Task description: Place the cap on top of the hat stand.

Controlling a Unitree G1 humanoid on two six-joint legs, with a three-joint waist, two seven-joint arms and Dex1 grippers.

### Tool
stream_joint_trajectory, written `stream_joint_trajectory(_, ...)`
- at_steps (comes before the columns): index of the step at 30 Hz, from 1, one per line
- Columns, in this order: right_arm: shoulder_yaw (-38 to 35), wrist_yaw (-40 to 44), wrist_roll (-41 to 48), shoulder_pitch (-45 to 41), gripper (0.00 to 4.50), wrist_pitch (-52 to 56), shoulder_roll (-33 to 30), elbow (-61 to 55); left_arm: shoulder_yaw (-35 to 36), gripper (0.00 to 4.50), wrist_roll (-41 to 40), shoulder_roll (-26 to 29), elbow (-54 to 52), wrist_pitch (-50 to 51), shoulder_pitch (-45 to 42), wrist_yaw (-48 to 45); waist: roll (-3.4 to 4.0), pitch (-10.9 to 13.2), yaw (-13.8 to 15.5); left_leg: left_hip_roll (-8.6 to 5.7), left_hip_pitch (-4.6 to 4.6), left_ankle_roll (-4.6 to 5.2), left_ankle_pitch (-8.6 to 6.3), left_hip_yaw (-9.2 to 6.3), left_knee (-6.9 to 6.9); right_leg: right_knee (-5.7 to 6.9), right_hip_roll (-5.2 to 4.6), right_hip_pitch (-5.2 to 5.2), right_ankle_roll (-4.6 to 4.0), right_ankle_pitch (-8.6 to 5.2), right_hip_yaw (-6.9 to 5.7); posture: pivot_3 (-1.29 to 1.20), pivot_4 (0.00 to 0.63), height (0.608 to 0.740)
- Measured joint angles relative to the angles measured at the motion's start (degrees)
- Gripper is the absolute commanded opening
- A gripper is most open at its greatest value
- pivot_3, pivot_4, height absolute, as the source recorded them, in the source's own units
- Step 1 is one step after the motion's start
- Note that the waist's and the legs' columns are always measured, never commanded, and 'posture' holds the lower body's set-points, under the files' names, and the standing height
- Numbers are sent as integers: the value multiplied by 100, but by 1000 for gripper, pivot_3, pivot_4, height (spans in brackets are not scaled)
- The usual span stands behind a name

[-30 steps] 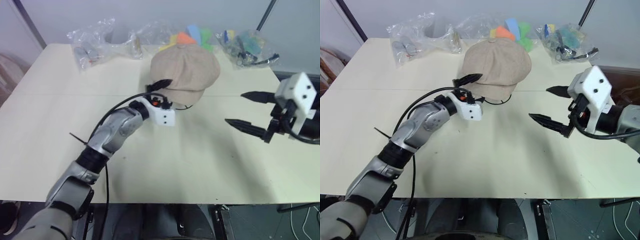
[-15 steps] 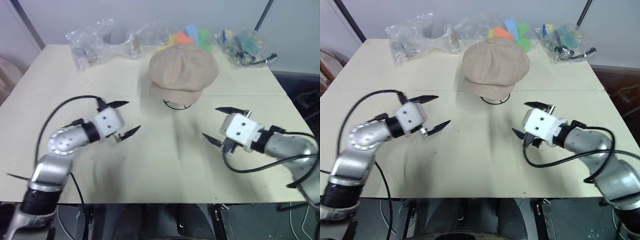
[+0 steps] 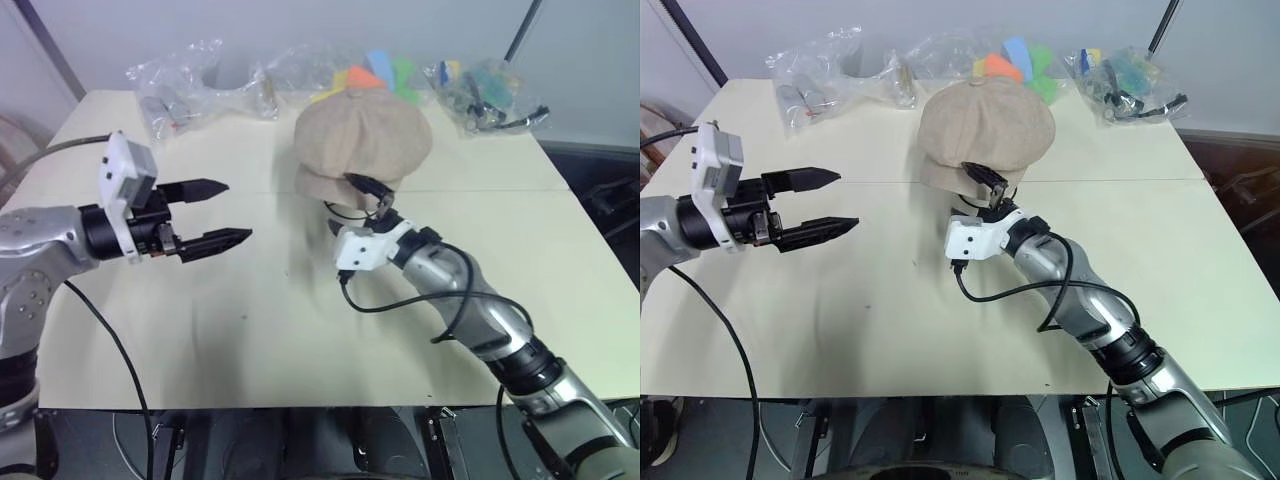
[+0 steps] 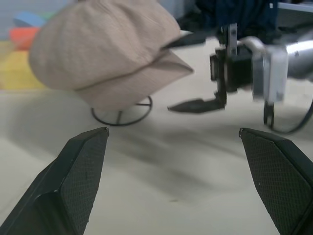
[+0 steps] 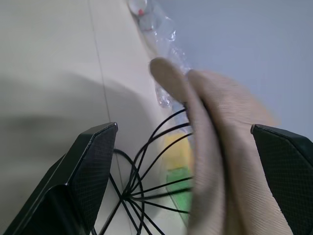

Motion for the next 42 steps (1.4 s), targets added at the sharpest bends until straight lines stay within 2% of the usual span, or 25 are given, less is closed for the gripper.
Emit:
stream_joint_trajectory(2, -4, -67, -129, -37, 3152, -76, 52, 153, -7, 4500, -2, -1, 23, -1, -76, 46, 0, 0, 0, 0, 1, 0, 0, 0, -1, 1, 0, 0, 0, 0, 0, 0, 150, 740)
stream_joint_trajectory(7, -84, -133, -256, -8, 341, -179, 156, 241, -57, 4500, 9, -8, 157, -22, -245, 119, 0, 0, -9, 0, 1, 0, 0, 0, -2, 2, 0, -1, 0, 0, 1, 0, 150, 740)
stream_joint_trajectory(8, -137, -170, -275, -9, 56, -197, 180, 236, -84, 4500, 22, -7, 178, -31, -245, 121, 0, 0, -12, 0, 1, 0, 0, 0, -2, 3, 1, -1, 0, 0, 1, 0, 150, 740)
stream_joint_trajectory(15, -472, -65, -180, -9, 56, -447, 185, 92, -186, 4500, 82, -23, 225, -108, -247, 147, 0, 0, -9, 0, 2, 0, 0, 0, -2, 4, 1, -1, 0, 0, 1, 0, 150, 740)
stream_joint_trajectory(20, -935, 221, 539, -17, 56, -1331, -270, 112, -193, 4500, 101, -26, 261, -151, -247, 154, 0, 0, -10, 0, 2, 0, 0, 1, -3, 4, 0, 0, 0, 0, 2, 0, 150, 740)
stream_joint_trajectory(24, -1027, 403, 983, -275, 56, -2559, -707, 959, -195, 4500, 101, -35, 346, -224, -247, 153, 0, 0, -27, 1, 8, 0, 0, 3, -7, 4, 0, 1, 0, 0, 4, 0, 150, 740)
stream_joint_trajectory(27, -1029, 439, 1074, -442, 56, -3097, -758, 1569, -197, 4500, 101, -47, 374, -244, -248, 157, 0, 0, -31, 2, 9, 0, 0, 5, -11, 3, 0, -1, -1, -1, 6, 0, 150, 740)
stream_joint_trajectory(29, -937, 393, 1088, -817, 56, -3899, -754, 2514, -203, 4500, 98, -75, 374, -254, -263, 176, 0, 1, -37, 1, 13, -1, 0, 11, -11, 3, 0, 2, -1, 0, 12, 0, 150, 740)
stream_joint_trajectory(33, -927, 247, 1074, -1198, 56, -4581, -654, 3617, -201, 4500, 86, -74, 368, -254, -263, 177, 0, 1, -39, 2, 26, -1, 1, 11, -13, 3, 0, 11, -2, -1, 14, 0, 150, 740)
stream_joint_trajectory(37, -919, 214, 1021, -1310, 1524, -4774, -613, 4126, -198, 4500, 79, -65, 367, -253, -263, 170, 0, 1, -27, 1, 25, -1, 1, 12, -13, 3, 0, 12, -2, 0, 16, 0, 150, 740)
stream_joint_trajectory(39, -920, 275, 1023, -1279, 2672, -4764, -610, 4187, -198, 4500, 79, -48, 367, -253, -262, 159, 0, 1, -32, 1, 25, -1, 1, 12, -13, 3, 0, 11, -2, 0, 17, 0, 150, 740)
stream_joint_trajectory(42, -951, 275, 992, -1098, 4158, -4690, -676, 4017, -197, 4500, 80, -19, 372, -253, -263, 138, 1, 2, -29, 2, 25, -1, 1, 12, -15, 3, 0, 10, -2, 0, 16, 0, 150, 740)
